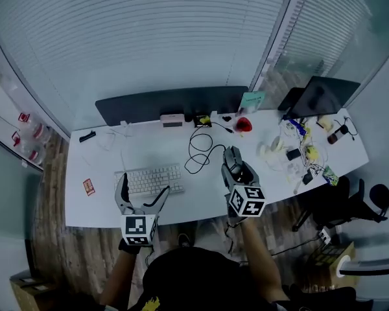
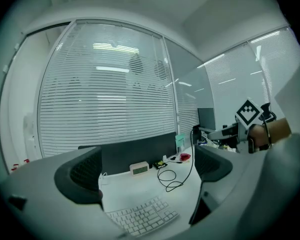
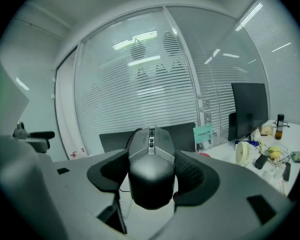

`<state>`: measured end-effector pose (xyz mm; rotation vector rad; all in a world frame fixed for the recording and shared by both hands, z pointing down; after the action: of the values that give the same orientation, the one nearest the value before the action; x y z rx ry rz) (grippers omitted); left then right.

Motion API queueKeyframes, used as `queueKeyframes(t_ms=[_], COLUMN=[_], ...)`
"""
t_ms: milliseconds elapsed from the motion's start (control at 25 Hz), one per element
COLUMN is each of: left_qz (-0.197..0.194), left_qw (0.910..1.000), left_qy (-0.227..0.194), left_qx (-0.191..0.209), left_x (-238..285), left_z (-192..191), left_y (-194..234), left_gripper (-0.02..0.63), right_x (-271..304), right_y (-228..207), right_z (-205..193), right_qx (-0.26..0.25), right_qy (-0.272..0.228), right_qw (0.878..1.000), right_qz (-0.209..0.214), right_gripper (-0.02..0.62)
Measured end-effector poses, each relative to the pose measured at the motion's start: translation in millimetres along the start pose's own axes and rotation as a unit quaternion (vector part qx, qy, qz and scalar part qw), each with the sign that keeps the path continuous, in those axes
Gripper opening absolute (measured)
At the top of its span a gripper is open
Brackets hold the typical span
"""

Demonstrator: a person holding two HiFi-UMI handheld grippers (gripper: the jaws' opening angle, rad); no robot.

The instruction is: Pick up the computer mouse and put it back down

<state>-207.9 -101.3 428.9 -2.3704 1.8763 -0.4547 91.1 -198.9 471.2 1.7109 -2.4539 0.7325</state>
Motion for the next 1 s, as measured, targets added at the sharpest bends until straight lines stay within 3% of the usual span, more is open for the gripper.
queueKeyframes(t_ms=[120, 440, 800, 1000], left_qz=[-0.015, -0.015, 0.005, 0.015], left_qw=[0.9998, 0.9979, 0.9940, 0.9911], left_qy=[-0.013, -0.056, -0.101, -0.123], left_qx=[-0.002, 0.030, 0.040, 0.048], left_x=[2.7, 8.3, 6.7, 1.1], left_z=[11.6, 71.2, 122.8, 143.9], left_y=[-5.5, 11.5, 37.5, 49.8], left_gripper=[0.584, 0.584, 0.584, 0.584], right_x=[-9.8, -41.5, -83.0, -100.3], right_y=[8.1, 28.1, 65.4, 90.5], right_z=[34.0, 130.2, 236.6, 271.1], right_qx=[0.015, -0.039, -0.097, -0.127], right_qy=[-0.024, -0.113, -0.211, -0.243], right_qw=[0.999, 0.992, 0.971, 0.958], right_qz=[0.017, 0.033, 0.065, 0.083], right_gripper=[0.299, 0.298, 0.297, 0.297])
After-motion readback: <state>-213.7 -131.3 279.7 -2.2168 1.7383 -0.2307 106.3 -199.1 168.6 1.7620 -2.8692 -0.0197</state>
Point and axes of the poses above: the fingertips, and each gripper's own axes: x forward along the fingers, y to its left, z out of its top, the point moved 6 cm from there along -x, backward along the fingers, and after that the axes turned 10 degrees about x, right-handed, at the moved point
